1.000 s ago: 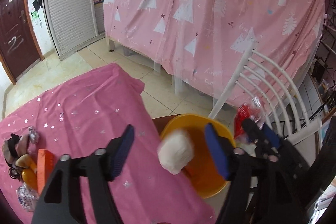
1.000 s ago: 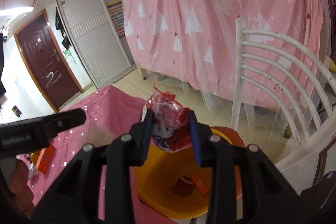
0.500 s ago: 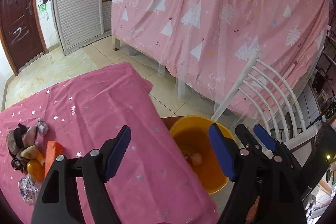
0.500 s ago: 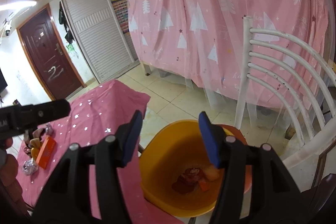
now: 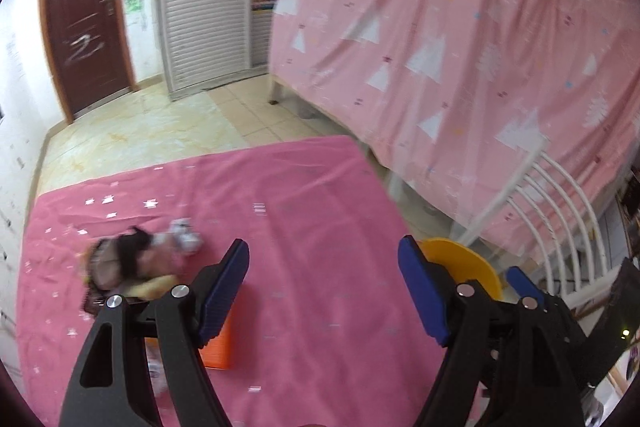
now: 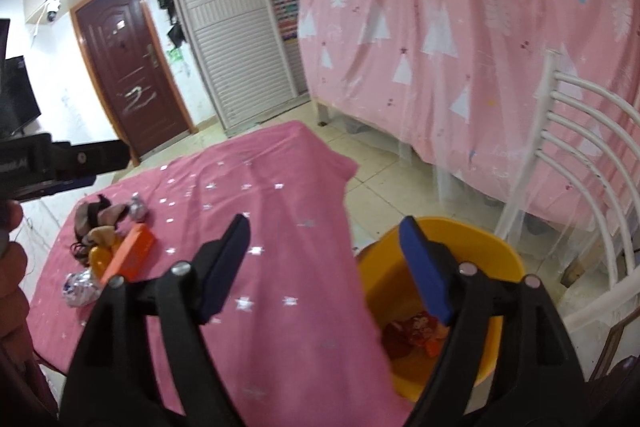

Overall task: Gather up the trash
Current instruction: 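Grasp the black-and-white sock with the left tool while the right grasps the orange box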

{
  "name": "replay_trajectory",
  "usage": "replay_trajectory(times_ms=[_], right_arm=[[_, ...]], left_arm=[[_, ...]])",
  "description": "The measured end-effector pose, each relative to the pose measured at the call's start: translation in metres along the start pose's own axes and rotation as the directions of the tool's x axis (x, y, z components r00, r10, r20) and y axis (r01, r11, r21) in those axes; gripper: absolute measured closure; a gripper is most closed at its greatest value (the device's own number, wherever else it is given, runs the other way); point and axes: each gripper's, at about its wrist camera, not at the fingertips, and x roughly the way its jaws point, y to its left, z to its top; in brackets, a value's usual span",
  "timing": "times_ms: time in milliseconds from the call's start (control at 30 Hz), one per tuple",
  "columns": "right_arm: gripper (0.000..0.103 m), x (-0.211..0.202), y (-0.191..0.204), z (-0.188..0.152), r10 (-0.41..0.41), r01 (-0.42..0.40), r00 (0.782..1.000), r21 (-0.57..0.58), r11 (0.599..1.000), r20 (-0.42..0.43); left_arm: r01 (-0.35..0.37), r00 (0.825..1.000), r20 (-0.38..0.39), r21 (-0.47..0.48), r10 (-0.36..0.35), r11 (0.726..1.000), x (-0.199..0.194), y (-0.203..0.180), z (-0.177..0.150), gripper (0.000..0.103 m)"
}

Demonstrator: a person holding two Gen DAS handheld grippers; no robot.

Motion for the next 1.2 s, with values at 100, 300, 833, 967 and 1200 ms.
replay_trajectory(times_ms=[100, 300, 833, 967, 1200], right_arm=[[0.028, 0.004, 0.021, 0.001, 0.014, -0.015, 1.0, -0.03, 0.999, -0.008], [0.028, 0.012, 0.062, 0.0, 0.045, -0.048, 0.998, -0.096, 0.994, -0.032], [0.028, 0.035, 0.145, -0.015, 0.117, -0.141, 0.985, -0.21, 0.967, -0.124], [0.028, 0.038, 0.162, -0.02, 0.133, -0.165, 0.98, -0.233, 0.958, -0.146], [0.028, 0.05, 0.183, -0.029, 0.144, -0.19, 0.971, -0.255, 0.948, -0.192]], left_arm=[[-0.031, 1.0, -0.001, -0.047, 0.031, 0.998, -0.002, 0.034, 0.003, 0.032], [-0.078, 0.997, -0.002, -0.097, 0.078, 0.992, -0.004, 0.082, 0.006, 0.032], [-0.077, 0.994, -0.091, -0.104, 0.067, 0.992, 0.024, 0.162, 0.01, 0.032], [-0.087, 0.99, -0.119, -0.071, 0.078, 0.994, 0.037, 0.166, 0.01, 0.032], [-0.098, 0.983, -0.162, -0.03, 0.091, 0.995, 0.057, 0.174, 0.012, 0.044]])
